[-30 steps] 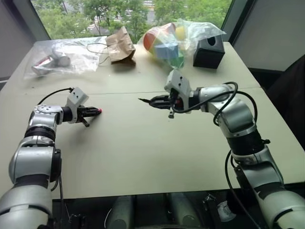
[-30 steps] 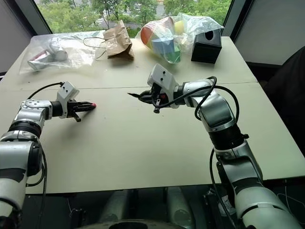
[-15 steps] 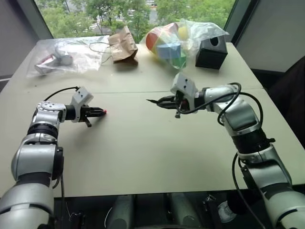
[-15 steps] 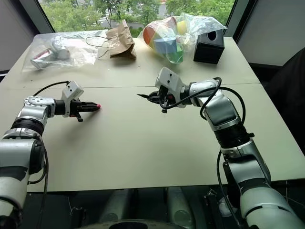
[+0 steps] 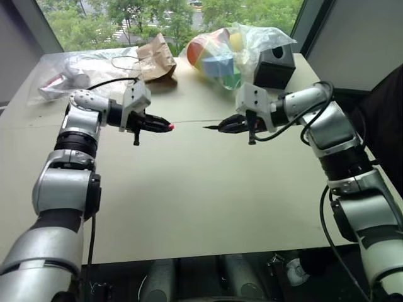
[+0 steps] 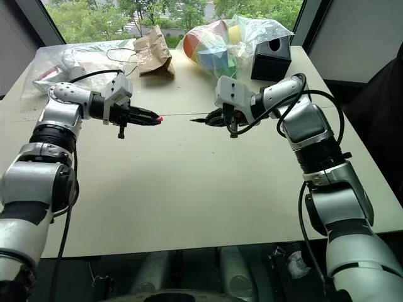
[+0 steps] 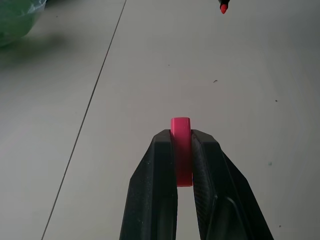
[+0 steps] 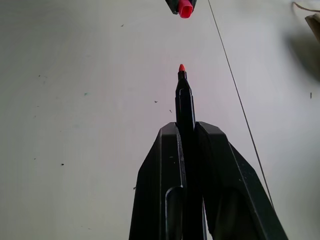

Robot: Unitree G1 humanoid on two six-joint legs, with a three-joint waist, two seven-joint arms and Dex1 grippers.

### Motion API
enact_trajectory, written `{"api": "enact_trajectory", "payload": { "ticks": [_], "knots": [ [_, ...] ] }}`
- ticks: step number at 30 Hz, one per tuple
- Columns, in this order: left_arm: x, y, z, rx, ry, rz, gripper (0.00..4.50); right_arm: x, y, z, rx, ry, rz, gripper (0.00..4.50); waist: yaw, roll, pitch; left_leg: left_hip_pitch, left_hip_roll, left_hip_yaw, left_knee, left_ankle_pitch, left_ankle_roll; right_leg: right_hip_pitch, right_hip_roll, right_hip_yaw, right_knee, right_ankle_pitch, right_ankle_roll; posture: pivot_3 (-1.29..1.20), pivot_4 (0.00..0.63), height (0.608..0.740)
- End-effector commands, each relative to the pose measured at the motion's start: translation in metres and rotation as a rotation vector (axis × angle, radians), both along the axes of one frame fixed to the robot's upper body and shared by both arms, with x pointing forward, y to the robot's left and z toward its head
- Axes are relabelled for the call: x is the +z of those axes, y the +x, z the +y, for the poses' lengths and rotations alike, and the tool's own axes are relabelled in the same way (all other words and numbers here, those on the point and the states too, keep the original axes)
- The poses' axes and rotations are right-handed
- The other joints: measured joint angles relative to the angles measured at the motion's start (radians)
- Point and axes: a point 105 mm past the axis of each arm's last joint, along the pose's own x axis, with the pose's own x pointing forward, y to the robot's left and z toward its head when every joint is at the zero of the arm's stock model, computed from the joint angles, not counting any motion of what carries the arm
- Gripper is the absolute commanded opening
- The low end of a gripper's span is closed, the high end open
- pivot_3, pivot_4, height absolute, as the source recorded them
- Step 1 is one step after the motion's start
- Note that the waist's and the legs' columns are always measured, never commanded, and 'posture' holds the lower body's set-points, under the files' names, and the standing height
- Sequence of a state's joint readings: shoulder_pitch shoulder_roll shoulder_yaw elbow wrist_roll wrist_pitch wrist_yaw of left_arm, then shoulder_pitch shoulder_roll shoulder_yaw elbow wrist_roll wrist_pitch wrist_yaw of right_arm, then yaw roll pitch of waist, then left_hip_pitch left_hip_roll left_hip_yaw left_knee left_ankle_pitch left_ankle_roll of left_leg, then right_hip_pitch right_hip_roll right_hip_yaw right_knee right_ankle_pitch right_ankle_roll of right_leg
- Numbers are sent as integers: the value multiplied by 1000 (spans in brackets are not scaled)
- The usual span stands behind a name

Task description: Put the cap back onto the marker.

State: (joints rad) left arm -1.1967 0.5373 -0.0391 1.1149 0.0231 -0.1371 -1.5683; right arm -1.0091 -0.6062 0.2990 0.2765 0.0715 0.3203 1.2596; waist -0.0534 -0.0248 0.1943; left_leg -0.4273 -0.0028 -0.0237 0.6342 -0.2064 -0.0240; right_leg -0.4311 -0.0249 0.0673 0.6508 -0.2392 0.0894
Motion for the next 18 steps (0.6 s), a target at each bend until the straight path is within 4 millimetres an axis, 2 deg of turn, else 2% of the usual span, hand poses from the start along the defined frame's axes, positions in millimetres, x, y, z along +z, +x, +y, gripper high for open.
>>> {"api": "enact_trajectory", "payload": {
  "ticks": [1,5,10,18],
  "knots": [
    [30,-1,-12,-56,-37,-85,71,15,1,8,11,26,-63,0,2,0,0,0,0,0,0,0,0,0,0,0,0,0,0,0,150,740],
    [32,-5,-22,-100,-49,-91,71,7,3,10,-1,40,-49,0,7,0,0,0,0,0,0,0,0,0,0,0,0,0,0,0,150,740],
    [31,-7,-29,-126,-64,-89,71,7,3,19,8,67,-47,0,8,0,0,0,0,0,0,0,0,0,0,0,0,0,0,0,150,740],
    [27,-7,-30,-122,-66,-87,71,9,4,26,23,74,-54,0,8,0,0,0,0,0,0,0,0,0,0,0,0,0,0,0,150,740]
  ]
}}
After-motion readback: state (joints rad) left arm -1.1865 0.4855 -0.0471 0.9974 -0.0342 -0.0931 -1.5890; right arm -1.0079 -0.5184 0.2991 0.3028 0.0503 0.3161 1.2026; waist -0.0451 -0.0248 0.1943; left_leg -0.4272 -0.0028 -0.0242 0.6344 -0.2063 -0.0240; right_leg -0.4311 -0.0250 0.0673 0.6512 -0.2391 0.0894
